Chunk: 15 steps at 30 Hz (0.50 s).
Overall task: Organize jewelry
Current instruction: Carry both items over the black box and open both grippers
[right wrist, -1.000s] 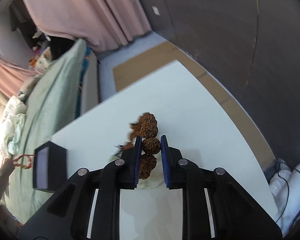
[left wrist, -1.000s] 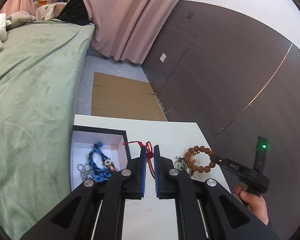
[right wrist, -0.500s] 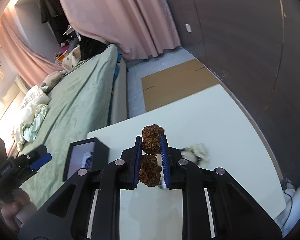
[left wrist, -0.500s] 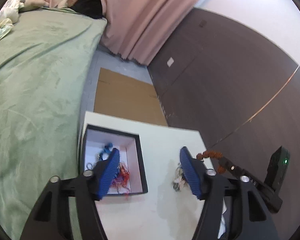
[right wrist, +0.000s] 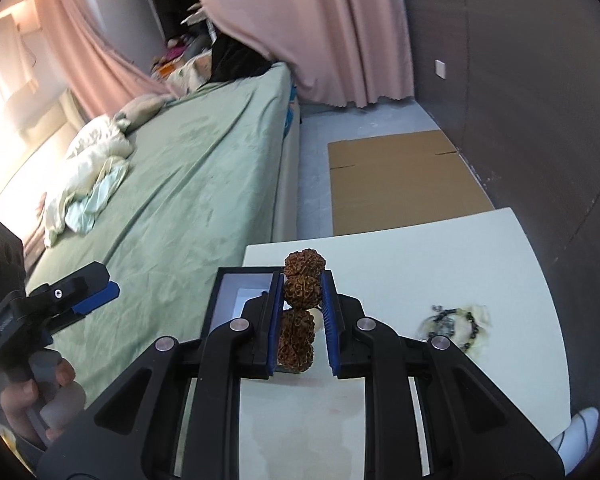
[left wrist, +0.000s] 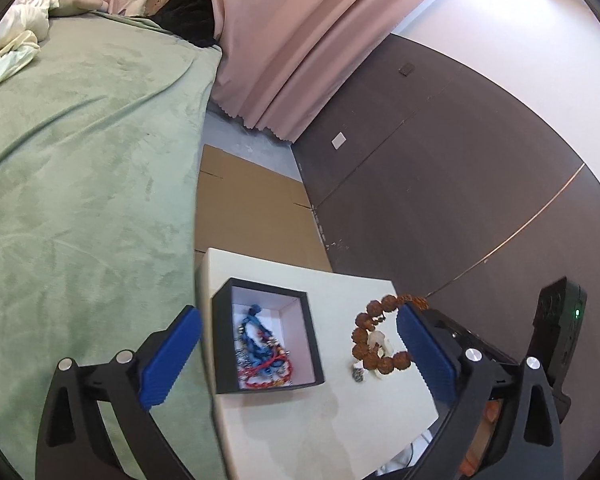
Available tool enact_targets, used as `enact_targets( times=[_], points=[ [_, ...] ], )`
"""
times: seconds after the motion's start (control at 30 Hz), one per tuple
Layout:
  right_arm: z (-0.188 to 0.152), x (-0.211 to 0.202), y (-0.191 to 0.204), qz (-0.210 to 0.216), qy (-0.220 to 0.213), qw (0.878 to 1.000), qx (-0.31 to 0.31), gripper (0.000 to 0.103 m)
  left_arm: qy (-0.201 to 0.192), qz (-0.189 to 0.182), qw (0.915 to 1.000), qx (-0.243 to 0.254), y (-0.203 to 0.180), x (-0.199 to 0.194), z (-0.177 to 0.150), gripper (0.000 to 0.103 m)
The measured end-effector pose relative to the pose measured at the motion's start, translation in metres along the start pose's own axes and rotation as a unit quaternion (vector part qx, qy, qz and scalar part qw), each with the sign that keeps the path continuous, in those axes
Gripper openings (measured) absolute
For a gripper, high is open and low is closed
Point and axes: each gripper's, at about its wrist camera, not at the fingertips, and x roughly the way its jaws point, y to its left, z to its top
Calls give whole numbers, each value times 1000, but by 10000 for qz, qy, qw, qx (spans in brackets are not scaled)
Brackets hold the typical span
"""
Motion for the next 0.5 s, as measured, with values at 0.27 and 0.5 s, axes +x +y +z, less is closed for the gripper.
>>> enact_targets(
  times=[0.27, 0.5],
  points=[
    [2, 29, 39, -112, 212, 9995, -210, 19, 212, 329, 9989, 251, 8, -12, -2, 95],
    [18, 34, 64, -28, 241, 9993, -268, 56, 238, 576, 9976, 298, 17, -22, -3, 95]
  ],
)
